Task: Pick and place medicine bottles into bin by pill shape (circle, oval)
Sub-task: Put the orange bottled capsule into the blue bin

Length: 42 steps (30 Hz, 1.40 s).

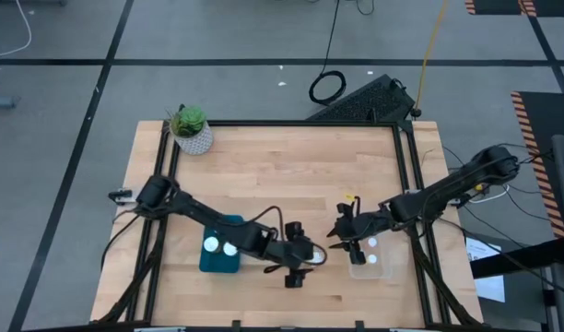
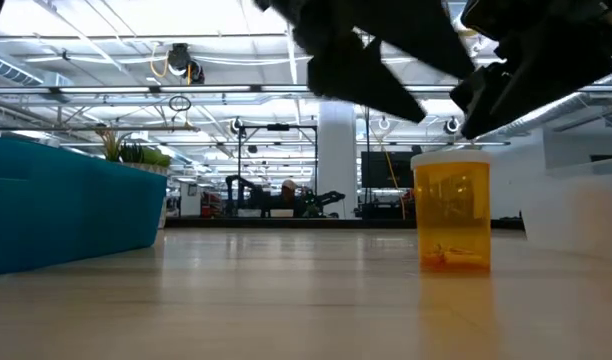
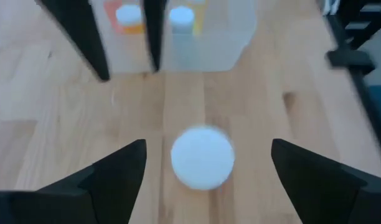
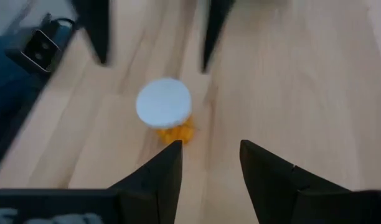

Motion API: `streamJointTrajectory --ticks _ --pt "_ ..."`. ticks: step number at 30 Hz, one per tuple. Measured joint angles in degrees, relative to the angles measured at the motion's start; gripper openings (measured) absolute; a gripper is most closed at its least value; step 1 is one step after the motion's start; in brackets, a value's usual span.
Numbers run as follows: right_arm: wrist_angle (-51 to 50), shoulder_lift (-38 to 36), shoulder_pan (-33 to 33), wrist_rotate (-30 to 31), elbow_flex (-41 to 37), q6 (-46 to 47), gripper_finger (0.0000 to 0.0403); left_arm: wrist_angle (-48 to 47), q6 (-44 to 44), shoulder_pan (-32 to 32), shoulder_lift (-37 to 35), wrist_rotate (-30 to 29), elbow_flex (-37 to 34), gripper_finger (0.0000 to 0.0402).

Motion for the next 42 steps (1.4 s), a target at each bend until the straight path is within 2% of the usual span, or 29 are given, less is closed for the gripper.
streamJointTrajectory --ticks 6,10,17,27,35,38,42 --pt "-4.8 -3.0 -0.1 0.7 -0.1 -1.6 0.0153 -9.5 1.4 2.1 0.5 6.1 7.4 0.033" --pt "-6.0 -4.4 -0.2 0.8 -0.1 -2.5 0.0153 -14.0 3.2 2.9 0.5 6.2 9.0 0.0327" --pt "-8.2 -5.9 -0.1 2.3 -0.1 -3.7 0.0153 -11.5 4.2 2.4 1.5 1.8 8.7 0.0332" --pt "-8.8 -5.9 -0.1 2.3 0.0 -3.5 0.0153 -7.3 4.2 1.3 7.1 2.3 8.6 0.0333" --pt "-9.3 -6.2 0.0 2.2 0.0 -2.9 0.0153 -7.9 4.5 1.0 8.2 1.0 8.7 0.0333" --pt "-9.4 -6.2 0.0 2.0 0.0 -2.8 0.0153 -8.1 4.4 1.3 9.0 1.1 8.8 0.0323" --pt "-9.4 -6.2 0.0 1.9 0.0 -2.5 0.0153 -7.9 4.2 1.3 9.5 1.6 8.7 0.0289"
